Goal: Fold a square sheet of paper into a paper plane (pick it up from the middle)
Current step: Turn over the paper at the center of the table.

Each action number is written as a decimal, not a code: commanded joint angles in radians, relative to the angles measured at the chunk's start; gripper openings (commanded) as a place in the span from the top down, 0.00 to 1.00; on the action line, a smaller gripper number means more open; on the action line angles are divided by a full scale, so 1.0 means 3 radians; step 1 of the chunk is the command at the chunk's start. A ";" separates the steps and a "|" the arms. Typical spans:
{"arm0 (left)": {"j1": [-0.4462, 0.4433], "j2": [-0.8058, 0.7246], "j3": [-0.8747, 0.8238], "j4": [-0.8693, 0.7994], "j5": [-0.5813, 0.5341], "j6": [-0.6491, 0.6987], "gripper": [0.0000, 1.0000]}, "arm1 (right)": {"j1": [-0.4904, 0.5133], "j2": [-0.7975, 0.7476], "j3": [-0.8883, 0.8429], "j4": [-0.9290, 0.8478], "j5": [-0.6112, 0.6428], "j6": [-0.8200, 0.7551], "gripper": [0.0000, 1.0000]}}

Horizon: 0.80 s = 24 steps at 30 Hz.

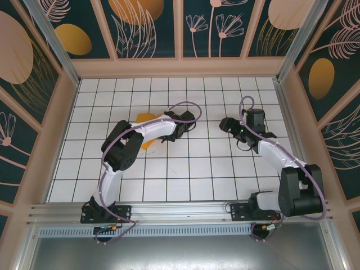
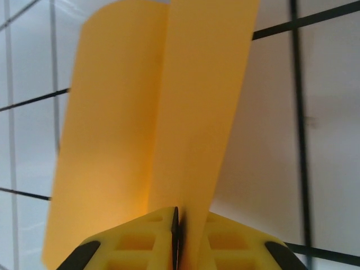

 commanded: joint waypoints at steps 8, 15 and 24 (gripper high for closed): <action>-0.0006 -0.0043 -0.0061 0.0395 0.0609 0.0029 0.76 | -0.0034 0.0005 -0.0052 -0.0041 -0.0088 0.0002 0.20; -0.0004 -0.0475 -0.0108 0.0917 0.1457 0.0167 0.50 | -0.0034 0.0007 -0.0038 -0.0057 -0.0110 0.0047 0.20; 0.0112 -0.1157 -0.0379 0.1811 0.2299 0.0150 0.19 | -0.0027 0.0066 0.0108 -0.0135 -0.0321 0.0114 0.20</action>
